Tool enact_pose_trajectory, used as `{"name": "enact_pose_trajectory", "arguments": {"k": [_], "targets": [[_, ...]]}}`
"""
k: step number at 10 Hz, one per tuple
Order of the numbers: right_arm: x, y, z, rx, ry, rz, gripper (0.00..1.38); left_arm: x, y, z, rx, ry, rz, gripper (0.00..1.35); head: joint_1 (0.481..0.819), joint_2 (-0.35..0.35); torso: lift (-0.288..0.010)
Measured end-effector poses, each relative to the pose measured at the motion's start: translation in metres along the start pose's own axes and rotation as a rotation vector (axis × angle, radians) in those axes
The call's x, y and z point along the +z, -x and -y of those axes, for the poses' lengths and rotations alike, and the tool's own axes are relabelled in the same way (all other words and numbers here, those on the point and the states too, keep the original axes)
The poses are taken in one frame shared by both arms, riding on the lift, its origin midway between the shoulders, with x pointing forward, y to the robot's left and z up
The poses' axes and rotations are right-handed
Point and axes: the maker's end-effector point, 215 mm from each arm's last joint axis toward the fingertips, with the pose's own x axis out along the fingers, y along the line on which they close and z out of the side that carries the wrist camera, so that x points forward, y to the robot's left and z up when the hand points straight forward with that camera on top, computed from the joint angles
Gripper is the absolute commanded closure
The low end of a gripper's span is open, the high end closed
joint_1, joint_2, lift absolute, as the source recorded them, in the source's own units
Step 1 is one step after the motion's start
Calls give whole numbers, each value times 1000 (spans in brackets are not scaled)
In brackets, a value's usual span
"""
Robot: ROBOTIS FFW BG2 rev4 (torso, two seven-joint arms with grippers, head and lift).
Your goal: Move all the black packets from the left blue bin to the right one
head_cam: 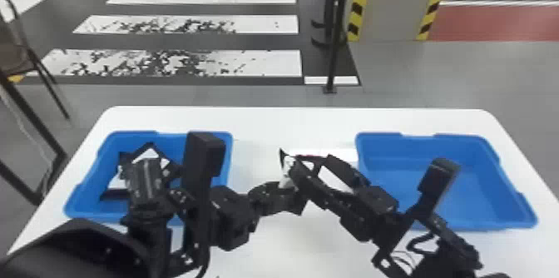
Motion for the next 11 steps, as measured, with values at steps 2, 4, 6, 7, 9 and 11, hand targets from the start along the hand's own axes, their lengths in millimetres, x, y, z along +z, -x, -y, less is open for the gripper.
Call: {"name": "enact_pose_trajectory", "arguments": {"k": [2, 4, 6, 7, 9, 11], "targets": [[-8, -12, -9, 35, -27, -30, 205, 4, -3, 6, -15, -6, 9, 1211, 695, 40, -140], [-13, -21, -11, 52, -57, -47, 710, 8, -4, 11, -29, -9, 19, 1211, 695, 46, -140], [-14, -24, -5, 46, -60, -51, 1248, 10, -5, 14, -37, -11, 25, 1211, 695, 39, -140], [-14, -24, -3, 42, -59, -51, 1276, 10, -5, 15, -39, -12, 27, 1211, 695, 37, -140], [-8, -25, 2, 31, -57, -13, 1276, 9, -5, 17, -43, -11, 27, 1210, 695, 29, -140], [-3, -24, 7, 23, -52, 0, 1276, 6, -5, 18, -49, 4, 21, 498, 695, 22, -140]]}}
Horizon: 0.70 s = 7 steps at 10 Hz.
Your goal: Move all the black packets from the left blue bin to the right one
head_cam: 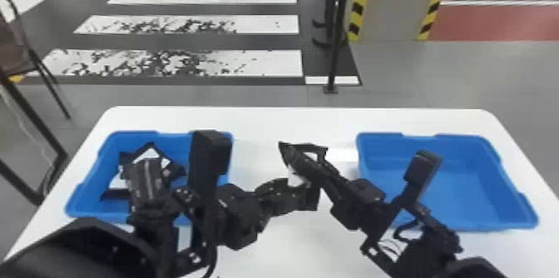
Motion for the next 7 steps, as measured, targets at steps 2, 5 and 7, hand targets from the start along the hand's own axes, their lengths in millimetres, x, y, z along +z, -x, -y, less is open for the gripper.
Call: {"name": "enact_pose_trajectory", "arguments": {"k": [2, 5, 7], "targets": [[22, 6, 27, -53, 47, 34, 1276, -25, 6, -7, 17, 58, -67, 94, 695, 7, -140], [69, 27, 111, -209, 168, 66, 1276, 0, 32, -20, 73, 31, 14, 167, 695, -54, -140], [98, 76, 206, -424, 286, 58, 1263, 16, 57, -38, 139, 24, 81, 167, 695, -147, -140]]}}
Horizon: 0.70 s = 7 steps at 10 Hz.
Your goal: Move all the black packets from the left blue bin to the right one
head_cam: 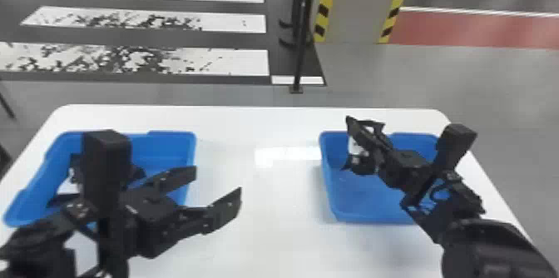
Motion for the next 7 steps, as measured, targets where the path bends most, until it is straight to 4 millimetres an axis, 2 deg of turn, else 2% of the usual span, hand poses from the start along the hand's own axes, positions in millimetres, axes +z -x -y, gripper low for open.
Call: {"name": "enact_pose_trajectory", "arguments": {"k": [1, 2, 3, 4, 5, 6, 7], "targets": [[0, 12, 48, -93, 42, -12, 932, 6, 13, -16, 49, 0, 25, 167, 695, -181, -140], [1, 25, 84, -168, 63, -18, 364, 12, 27, -35, 109, -3, 45, 171, 695, -194, -140], [4, 37, 107, -230, 100, -18, 32, 14, 38, -54, 161, -5, 56, 173, 695, -203, -140], [12, 54, 117, -288, 152, 0, 90, 13, 48, -69, 202, 0, 59, 173, 695, -205, -140], [21, 76, 111, -328, 188, 42, 177, 10, 58, -85, 244, 9, 58, 174, 695, -194, -140], [29, 94, 96, -331, 214, 79, 219, 5, 67, -97, 279, 18, 50, 173, 695, -182, -140], [40, 113, 70, -314, 262, 110, 228, -4, 76, -109, 316, 32, 33, 174, 695, -154, -140]]}}
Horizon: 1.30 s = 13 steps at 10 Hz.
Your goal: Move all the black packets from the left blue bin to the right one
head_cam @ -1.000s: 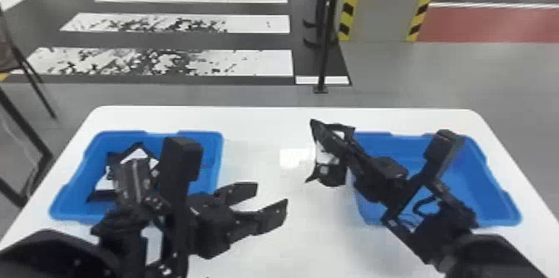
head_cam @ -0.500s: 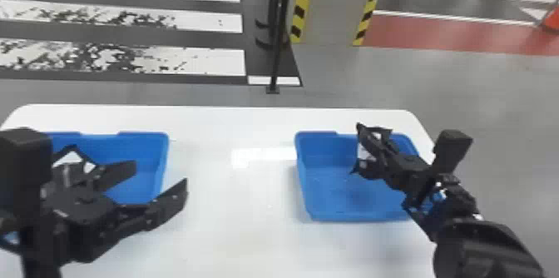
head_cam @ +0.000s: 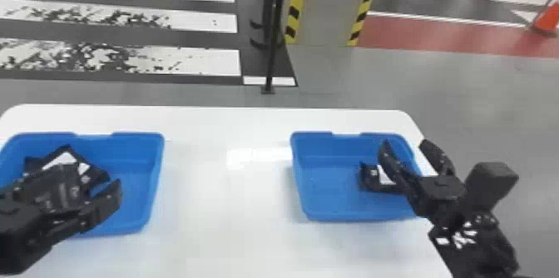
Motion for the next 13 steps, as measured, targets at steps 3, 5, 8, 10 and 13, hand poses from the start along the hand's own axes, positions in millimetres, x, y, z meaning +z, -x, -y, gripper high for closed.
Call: {"name": "enact_pose_trajectory", "arguments": {"k": [3, 5, 8, 10, 13], "targets": [[33, 52, -71, 110, -2, 49, 228, -29, 17, -52, 147, 17, -83, 174, 695, -11, -140], [47, 84, -102, 176, -34, 51, 233, -49, 14, -87, 237, 29, -144, 185, 695, 96, -140], [42, 100, -136, 259, -126, 36, 233, -66, -8, -131, 326, 63, -203, 185, 695, 190, -140], [38, 100, -145, 293, -159, 28, 234, -76, -35, -148, 335, 89, -239, 185, 695, 213, -140], [36, 98, -155, 321, -190, 24, 234, -93, -56, -144, 305, 112, -304, 185, 695, 212, -140]]}}
